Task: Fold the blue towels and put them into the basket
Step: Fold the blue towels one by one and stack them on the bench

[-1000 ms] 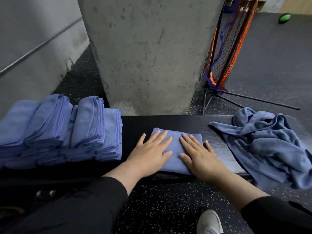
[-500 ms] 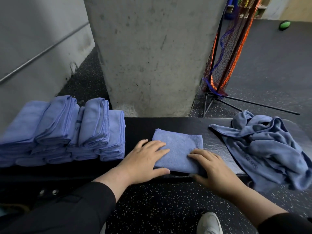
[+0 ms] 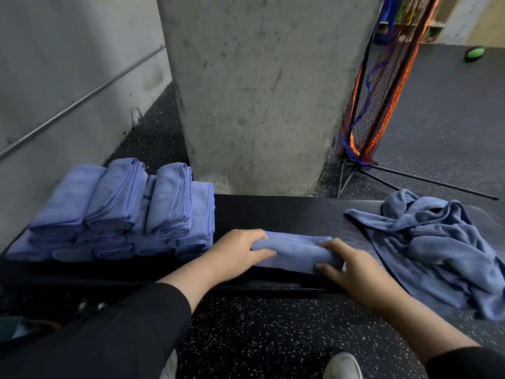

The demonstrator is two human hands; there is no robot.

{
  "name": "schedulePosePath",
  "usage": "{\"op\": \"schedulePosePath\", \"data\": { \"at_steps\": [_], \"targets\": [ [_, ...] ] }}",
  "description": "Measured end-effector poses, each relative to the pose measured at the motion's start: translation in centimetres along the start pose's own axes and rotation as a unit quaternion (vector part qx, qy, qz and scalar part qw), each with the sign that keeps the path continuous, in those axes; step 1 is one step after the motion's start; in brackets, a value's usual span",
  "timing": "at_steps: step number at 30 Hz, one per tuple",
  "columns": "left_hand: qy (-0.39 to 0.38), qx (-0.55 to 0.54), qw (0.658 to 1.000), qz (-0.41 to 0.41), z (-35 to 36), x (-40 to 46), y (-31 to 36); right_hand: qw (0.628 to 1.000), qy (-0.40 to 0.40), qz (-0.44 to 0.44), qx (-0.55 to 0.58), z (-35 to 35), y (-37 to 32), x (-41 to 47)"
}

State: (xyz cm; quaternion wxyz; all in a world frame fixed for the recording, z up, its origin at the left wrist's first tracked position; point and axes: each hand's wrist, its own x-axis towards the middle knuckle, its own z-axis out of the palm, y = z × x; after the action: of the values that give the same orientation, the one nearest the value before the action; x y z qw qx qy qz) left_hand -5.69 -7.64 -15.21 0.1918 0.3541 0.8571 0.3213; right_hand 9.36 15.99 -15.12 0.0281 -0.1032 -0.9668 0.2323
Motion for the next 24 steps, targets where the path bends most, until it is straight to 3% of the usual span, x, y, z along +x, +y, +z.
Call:
{"op": "schedulePosePath", "data": {
  "at_steps": [7,9,11,13,16,20,24],
  "targets": [
    [0.102,-0.083,0.989,-0.069,0.5,1.8,0.5,0.995,0.072,0.047,0.049,0.5,-0.4,2.8],
    [0.169,0.081,0.981,-0.038,1.2,2.5,0.2,0.993,0.115,0.0,-0.025,1.4,0.0,3.5],
    [0.237,0.232,0.939,0.093,2.1,3.1,-0.2,0.982,0.15,-0.044,-0.106,2.5,0.6,3.9],
    [0.168,0.278,0.929,0.18,3.1,3.0,-0.1,0.975,0.171,-0.075,-0.118,3.1,1.2,4.0],
    [0.021,0.286,0.95,0.122,3.9,2.6,-0.7,0.988,0.1,-0.088,-0.08,3.4,2.9,3.7],
    [0.029,0.304,0.948,0.095,3.7,2.7,-1.8,0.995,-0.022,-0.076,-0.069,2.9,4.5,3.2],
    [0.031,0.299,0.952,0.057,3.0,3.4,-0.8,0.998,0.007,-0.038,0.043,2.0,3.7,4.4]
  ]
}}
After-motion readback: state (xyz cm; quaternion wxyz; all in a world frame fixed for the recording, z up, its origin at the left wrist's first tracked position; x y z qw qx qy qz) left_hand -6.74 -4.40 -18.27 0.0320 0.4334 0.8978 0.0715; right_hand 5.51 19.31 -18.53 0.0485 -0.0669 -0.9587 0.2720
